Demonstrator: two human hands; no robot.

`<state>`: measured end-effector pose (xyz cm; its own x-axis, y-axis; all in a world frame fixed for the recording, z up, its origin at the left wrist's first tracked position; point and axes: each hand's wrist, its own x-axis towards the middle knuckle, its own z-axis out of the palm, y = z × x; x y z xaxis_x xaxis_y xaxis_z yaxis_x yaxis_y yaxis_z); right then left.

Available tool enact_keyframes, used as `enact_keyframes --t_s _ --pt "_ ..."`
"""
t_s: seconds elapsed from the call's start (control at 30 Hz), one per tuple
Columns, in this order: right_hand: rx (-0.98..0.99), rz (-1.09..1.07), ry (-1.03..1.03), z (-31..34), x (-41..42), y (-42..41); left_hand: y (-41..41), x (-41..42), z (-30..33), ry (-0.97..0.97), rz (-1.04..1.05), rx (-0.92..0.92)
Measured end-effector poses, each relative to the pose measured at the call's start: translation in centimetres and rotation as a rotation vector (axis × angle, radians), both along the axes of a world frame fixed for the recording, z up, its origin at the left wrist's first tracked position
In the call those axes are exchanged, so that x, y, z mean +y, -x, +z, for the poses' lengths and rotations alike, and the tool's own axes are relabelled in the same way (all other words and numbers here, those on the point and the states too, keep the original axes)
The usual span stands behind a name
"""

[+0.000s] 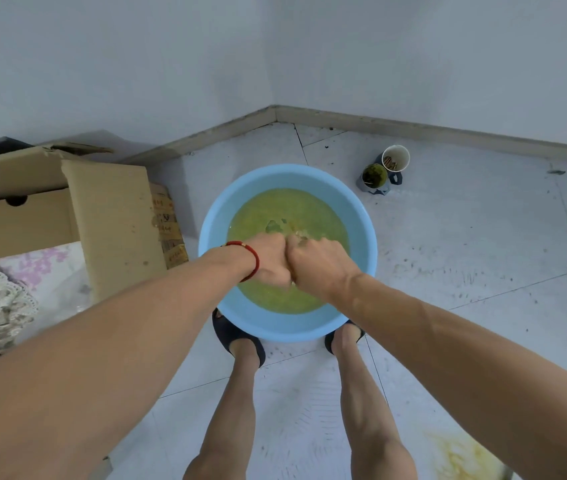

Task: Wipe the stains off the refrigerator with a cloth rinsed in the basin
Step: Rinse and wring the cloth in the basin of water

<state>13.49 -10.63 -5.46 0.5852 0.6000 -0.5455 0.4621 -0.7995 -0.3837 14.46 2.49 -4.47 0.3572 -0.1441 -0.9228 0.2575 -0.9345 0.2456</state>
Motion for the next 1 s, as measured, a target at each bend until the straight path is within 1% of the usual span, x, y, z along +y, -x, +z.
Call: enact_keyframes --t_s 0.07,0.13,0.17,0.2,0.23,0.27,0.3,0.33,0.37,0.4,0.43,0.47,0.53,0.6,0.67,0.7,0.73,0.77,0.8,0.83,0.9,0.93,0.97,1.0 --pt "-0.077 0.022 -0.005 0.2 -0.2 0.2 -0.4 0.4 0.3 0.048 0.114 0.173" --pt "-0.091 0.026 -0.011 0.3 -0.5 0.6 -0.5 0.9 0.6 0.111 0.205 0.298" --pt "-0.067 -0.003 -0.016 0.8 -0.5 0.6 -0.4 0.9 0.6 0.118 0.198 0.294" --pt "-0.007 -0.043 -0.009 0.9 -0.6 0.7 -0.2 0.8 0.6 0.095 0.143 0.227" --pt "0.092 -0.088 -0.013 1.5 -0.5 0.6 0.2 0.7 0.5 0.046 0.030 0.090" --pt "0.246 -0.137 -0.021 1.7 -0.5 0.5 0.5 0.6 0.5 -0.020 -0.118 -0.101" --pt "0.449 -0.229 -0.083 2.2 -0.7 0.3 0.9 0.6 0.6 -0.070 -0.263 -0.291" --pt "0.719 -0.369 -0.168 2.6 -1.2 -0.2 1.4 0.9 0.7 -0.074 -0.362 -0.437" --pt "1.021 -0.527 -0.277 2.9 -2.0 -0.8 1.8 1.4 0.4 -0.027 -0.413 -0.541" --pt "1.283 -0.639 -0.372 2.9 -3.0 -1.4 1.9 2.0 0.4 0.063 -0.446 -0.627" --pt "1.466 -0.671 -0.440 2.8 -4.1 -1.9 2.0 2.5 0.6 0.183 -0.445 -0.731" --pt "1.576 -0.646 -0.497 2.6 -5.2 -2.2 1.9 2.8 1.0 0.293 -0.431 -0.836" --pt "1.712 -0.597 -0.581 2.2 -5.8 -1.6 1.7 2.4 2.1 0.442 -0.421 -0.984" --pt "1.874 -0.595 -0.712 2.3 -5.6 0.1 1.4 1.6 2.9 0.503 -0.439 -1.064" --pt "2.032 -0.632 -0.921 2.9 -4.7 2.0 1.1 1.4 3.6 0.533 -0.439 -1.124" --pt "2.062 -0.680 -0.971 3.6 -4.3 2.7 1.0 1.6 3.9 0.540 -0.457 -1.136" --pt "2.054 -0.724 -0.964 4.0 -4.0 2.9 0.9 1.8 4.2 0.544 -0.500 -1.132" --pt "2.001 -0.764 -0.905 4.6 -3.8 2.8 0.9 2.2 4.3 0.548 -0.553 -1.123" --pt "1.890 -0.782 -0.829 5.0 -3.8 2.4 0.8 2.5 4.4 0.543 -0.608 -1.105" --pt "1.771 -0.751 -0.743 5.4 -3.6 2.0 0.8 3.0 4.2 0.524 -0.650 -1.083" --pt "1.548 -0.619 -0.523 5.1 -3.3 1.1 0.9 3.3 4.7 0.442 -0.696 -1.020" --pt "1.401 -0.566 -0.391 4.6 -2.9 0.9 1.0 3.0 4.9 0.384 -0.740 -0.982" --pt "1.237 -0.523 -0.269 4.1 -2.5 0.8 1.1 2.3 5.1 0.292 -0.805 -0.904" --pt "1.068 -0.481 -0.174 3.4 -2.1 1.1 1.4 1.4 5.3 0.164 -0.871 -0.773"
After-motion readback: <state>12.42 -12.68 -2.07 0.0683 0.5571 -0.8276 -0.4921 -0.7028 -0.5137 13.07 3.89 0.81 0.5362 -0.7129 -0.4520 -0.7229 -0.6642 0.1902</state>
